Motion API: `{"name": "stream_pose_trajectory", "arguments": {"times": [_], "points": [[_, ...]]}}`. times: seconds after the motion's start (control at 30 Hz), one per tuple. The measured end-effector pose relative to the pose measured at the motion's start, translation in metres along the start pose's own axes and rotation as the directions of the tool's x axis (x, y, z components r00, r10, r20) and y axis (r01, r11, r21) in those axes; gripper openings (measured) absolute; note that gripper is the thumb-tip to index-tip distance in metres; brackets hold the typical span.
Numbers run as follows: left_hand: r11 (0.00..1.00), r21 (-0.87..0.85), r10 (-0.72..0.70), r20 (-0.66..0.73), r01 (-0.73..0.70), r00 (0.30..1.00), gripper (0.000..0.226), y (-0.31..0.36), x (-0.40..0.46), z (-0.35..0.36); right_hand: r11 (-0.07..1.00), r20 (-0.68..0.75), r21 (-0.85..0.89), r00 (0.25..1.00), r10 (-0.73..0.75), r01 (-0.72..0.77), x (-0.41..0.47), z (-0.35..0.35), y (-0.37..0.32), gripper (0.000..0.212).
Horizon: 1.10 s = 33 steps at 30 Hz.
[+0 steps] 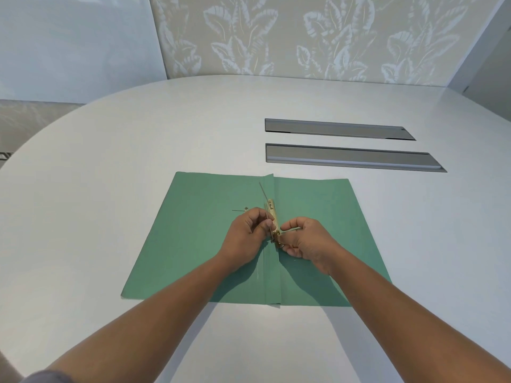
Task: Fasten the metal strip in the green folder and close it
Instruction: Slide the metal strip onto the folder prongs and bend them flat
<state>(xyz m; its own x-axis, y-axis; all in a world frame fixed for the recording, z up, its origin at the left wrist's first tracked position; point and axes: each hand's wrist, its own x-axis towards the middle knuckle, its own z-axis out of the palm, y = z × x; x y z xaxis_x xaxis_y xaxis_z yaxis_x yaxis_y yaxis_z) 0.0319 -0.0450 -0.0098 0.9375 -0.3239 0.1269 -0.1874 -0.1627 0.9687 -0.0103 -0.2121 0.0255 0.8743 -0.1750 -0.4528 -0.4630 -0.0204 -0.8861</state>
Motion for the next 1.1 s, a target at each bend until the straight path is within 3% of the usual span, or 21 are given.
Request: {"name": "stream_pose_trajectory", "arguments": {"times": [0.17,0.43,0.77,1.1], "points": [[0.998,0.039,-0.035,-0.081,0.039,0.996,0.007,-0.004,0.004,0.004,0.954,0.097,0.284,0.992,0.077,-0.101,-0.001,-0.003,-0.006,0.021],[0.985,0.169,-0.014,-0.111,0.033,0.994,0.015,-0.005,0.006,0.01,0.883,0.026,0.465,0.998,0.049,-0.056,-0.002,-0.005,-0.024,0.013],[0.943,0.32,0.135,-0.108,-0.094,0.985,0.019,-0.01,0.001,0.015,0.832,0.004,0.554,0.999,0.032,-0.029,-0.006,-0.006,-0.043,0.012],[0.883,0.458,0.168,-0.109,-0.101,0.98,0.027,-0.007,0.001,0.017,0.832,0.018,0.553,0.999,0.042,-0.045,-0.009,-0.008,-0.046,0.016]]}}
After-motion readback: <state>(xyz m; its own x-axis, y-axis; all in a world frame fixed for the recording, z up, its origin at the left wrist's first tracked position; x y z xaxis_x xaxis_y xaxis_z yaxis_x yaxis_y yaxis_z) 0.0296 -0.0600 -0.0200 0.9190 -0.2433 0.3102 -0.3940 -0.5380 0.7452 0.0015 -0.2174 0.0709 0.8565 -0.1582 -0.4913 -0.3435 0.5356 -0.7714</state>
